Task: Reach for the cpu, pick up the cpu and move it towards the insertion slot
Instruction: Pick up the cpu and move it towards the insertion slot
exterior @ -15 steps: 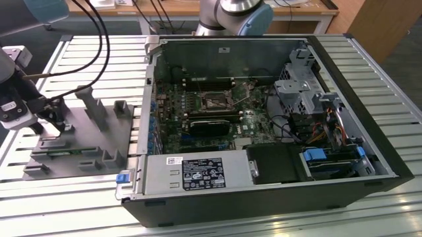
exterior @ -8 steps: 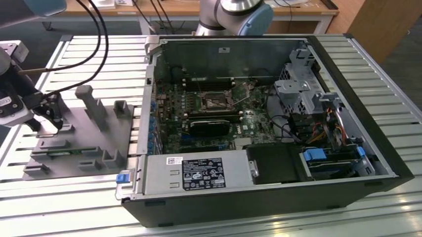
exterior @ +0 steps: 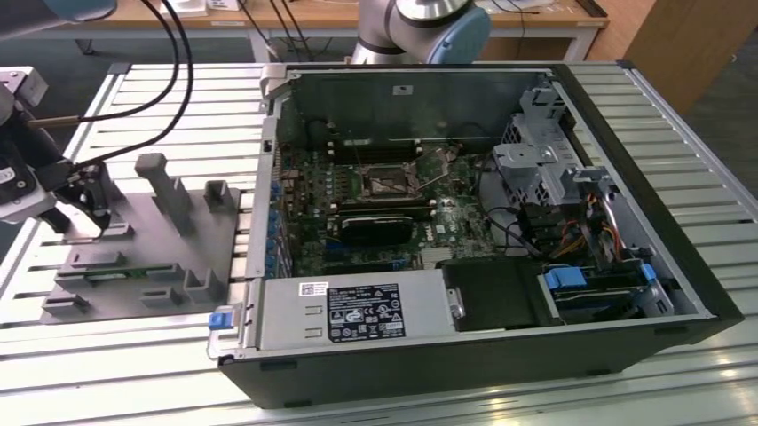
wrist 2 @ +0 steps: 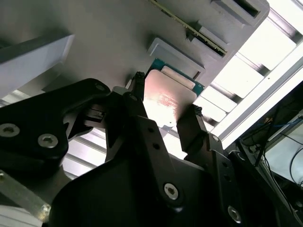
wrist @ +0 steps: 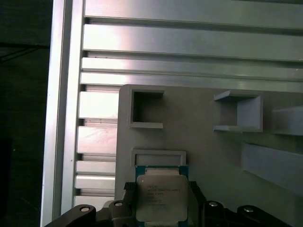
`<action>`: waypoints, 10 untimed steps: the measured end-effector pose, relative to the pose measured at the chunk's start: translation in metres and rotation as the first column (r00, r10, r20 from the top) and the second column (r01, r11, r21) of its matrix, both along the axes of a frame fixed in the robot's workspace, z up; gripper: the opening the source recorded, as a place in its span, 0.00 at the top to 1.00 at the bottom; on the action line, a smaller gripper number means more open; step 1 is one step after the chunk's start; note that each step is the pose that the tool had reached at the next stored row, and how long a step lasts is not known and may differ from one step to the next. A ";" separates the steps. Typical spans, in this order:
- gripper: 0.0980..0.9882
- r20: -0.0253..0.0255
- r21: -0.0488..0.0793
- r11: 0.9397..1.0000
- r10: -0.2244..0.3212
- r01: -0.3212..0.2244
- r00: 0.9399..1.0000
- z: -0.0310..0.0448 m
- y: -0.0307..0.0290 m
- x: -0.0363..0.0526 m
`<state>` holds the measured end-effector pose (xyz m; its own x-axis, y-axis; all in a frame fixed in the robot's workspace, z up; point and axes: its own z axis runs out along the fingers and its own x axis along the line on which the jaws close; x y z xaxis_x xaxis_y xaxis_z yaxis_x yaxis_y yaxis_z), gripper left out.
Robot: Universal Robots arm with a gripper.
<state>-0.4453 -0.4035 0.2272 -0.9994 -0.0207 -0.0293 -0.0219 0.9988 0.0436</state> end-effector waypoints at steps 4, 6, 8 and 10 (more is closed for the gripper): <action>0.52 0.000 0.000 1.000 0.000 0.000 1.000 0.0038 0.0000 0.0000; 0.52 0.000 0.000 1.000 0.000 0.000 1.000 0.0060 0.0000 0.0000; 0.52 0.000 0.000 1.000 0.000 0.000 1.000 0.0083 0.0000 0.0000; 0.52 0.000 0.000 1.000 0.000 0.000 1.000 0.0109 0.0000 0.0000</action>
<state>-0.4454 -0.4035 0.2381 -0.9994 -0.0206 -0.0293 -0.0219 0.9988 0.0435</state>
